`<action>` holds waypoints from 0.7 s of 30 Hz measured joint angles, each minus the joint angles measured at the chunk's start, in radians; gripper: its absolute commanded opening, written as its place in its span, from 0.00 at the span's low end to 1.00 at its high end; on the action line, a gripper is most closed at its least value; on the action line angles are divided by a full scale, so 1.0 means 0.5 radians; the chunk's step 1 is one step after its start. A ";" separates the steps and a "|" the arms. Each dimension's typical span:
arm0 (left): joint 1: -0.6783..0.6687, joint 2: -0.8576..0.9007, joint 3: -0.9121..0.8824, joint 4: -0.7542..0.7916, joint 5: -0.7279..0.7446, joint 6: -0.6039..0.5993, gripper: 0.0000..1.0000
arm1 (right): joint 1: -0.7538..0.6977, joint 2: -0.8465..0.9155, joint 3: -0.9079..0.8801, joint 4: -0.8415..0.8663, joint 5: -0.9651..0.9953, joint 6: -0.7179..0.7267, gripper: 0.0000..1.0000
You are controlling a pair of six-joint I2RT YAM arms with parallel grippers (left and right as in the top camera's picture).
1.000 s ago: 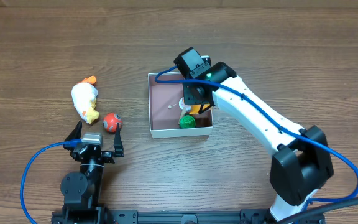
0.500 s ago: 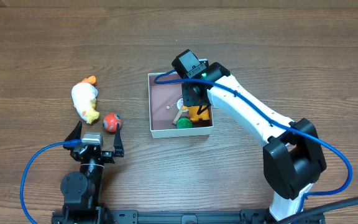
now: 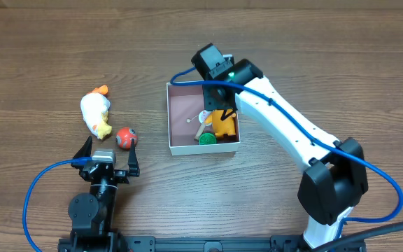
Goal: Pack container
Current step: 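Open the right gripper and raise it away from the box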
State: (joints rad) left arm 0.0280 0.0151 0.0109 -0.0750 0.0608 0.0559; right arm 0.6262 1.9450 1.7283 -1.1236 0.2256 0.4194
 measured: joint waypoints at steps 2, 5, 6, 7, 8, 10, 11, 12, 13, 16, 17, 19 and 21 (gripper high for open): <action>0.000 0.000 0.000 0.000 0.000 0.000 1.00 | -0.014 -0.038 0.054 -0.050 0.010 -0.005 0.70; 0.000 0.000 0.000 0.000 0.000 0.000 1.00 | -0.085 -0.116 0.106 -0.125 0.021 -0.007 0.87; 0.000 0.000 0.000 0.000 0.000 0.000 1.00 | -0.120 -0.137 0.114 -0.151 0.021 -0.011 0.96; 0.000 0.000 0.000 0.000 0.000 0.000 1.00 | -0.173 -0.163 0.118 -0.182 0.023 -0.008 1.00; 0.000 0.000 0.000 0.000 -0.001 0.000 1.00 | -0.232 -0.185 0.120 -0.212 0.027 -0.007 1.00; 0.000 0.000 0.000 0.000 0.000 0.000 1.00 | -0.350 -0.213 0.123 -0.278 0.031 -0.011 1.00; 0.000 0.000 0.000 0.000 0.000 0.000 1.00 | -0.415 -0.220 0.124 -0.310 0.037 -0.017 1.00; 0.000 0.000 0.000 0.000 -0.001 0.000 1.00 | -0.483 -0.221 0.126 -0.346 0.037 -0.021 1.00; 0.000 0.000 0.000 0.000 0.000 0.000 1.00 | -0.544 -0.221 0.126 -0.378 0.037 -0.026 1.00; 0.000 0.000 0.000 0.000 0.000 0.000 1.00 | -0.686 -0.221 0.127 -0.452 0.043 -0.034 1.00; 0.000 0.000 0.000 0.000 0.000 0.000 1.00 | -0.726 -0.221 0.127 -0.473 0.043 -0.034 1.00; 0.000 0.000 0.000 0.000 0.000 0.000 1.00 | -0.791 -0.221 0.127 -0.500 0.043 -0.041 1.00; 0.000 0.000 0.000 0.000 0.000 0.000 1.00 | -0.840 -0.221 0.127 -0.504 0.043 -0.042 1.00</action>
State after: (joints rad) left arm 0.0280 0.0151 0.0109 -0.0750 0.0608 0.0559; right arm 0.2062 1.8343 1.7916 -1.3754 0.2474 0.3985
